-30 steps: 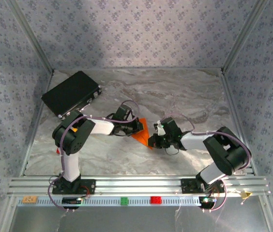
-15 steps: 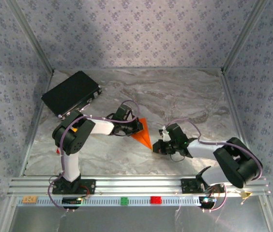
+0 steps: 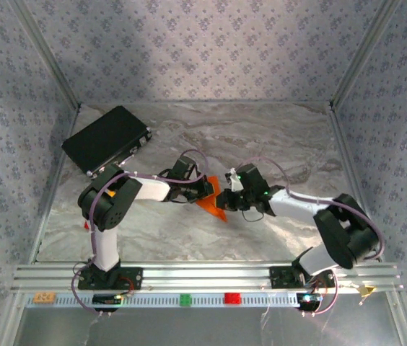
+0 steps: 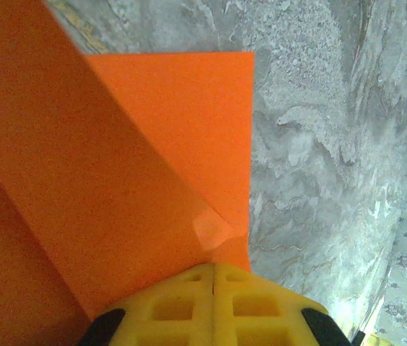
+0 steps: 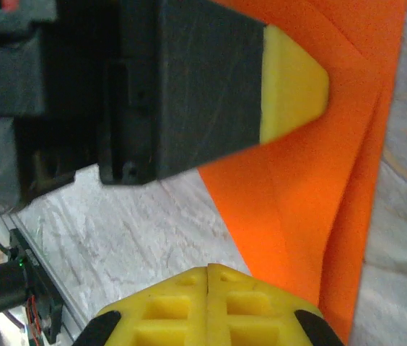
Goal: Fold a paper plane with a square sheet of paper (pick it up from the middle)
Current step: Fourth fold the wing at the center of the table.
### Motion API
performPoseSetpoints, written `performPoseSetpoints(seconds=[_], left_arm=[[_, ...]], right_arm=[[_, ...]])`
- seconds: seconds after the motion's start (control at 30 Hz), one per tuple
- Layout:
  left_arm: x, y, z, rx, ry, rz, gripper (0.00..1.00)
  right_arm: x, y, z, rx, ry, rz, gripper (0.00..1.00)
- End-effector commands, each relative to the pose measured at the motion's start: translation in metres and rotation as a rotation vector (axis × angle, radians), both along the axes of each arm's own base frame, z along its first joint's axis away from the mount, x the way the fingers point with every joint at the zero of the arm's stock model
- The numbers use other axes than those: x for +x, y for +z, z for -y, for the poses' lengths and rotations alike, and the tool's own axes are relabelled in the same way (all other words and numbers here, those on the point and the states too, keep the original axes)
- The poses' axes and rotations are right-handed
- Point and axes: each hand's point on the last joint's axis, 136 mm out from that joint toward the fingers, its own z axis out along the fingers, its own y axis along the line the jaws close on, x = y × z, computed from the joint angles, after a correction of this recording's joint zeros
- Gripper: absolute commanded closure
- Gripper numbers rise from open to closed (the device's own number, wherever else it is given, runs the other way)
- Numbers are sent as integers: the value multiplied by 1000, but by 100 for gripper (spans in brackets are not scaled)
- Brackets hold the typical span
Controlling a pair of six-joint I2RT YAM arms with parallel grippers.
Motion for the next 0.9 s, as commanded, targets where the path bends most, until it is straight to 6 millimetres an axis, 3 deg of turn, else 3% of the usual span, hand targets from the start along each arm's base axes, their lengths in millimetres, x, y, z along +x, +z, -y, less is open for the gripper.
performPoseSetpoints(seconds=[0.0, 0.17, 0.63, 0.87], left_arm=[[-11, -29, -17, 85, 9, -53, 98], [-11, -29, -17, 86, 10, -53, 98], [-9, -25, -13, 69, 2, -39, 97], [0, -8, -10, 48, -9, 2, 92]], right_arm=[[7, -9, -8, -30, 14, -14, 95], [15, -19, -17, -44, 9, -34, 95], [15, -52, 11, -76, -80, -135, 96], [12, -60, 19, -72, -109, -155, 96]])
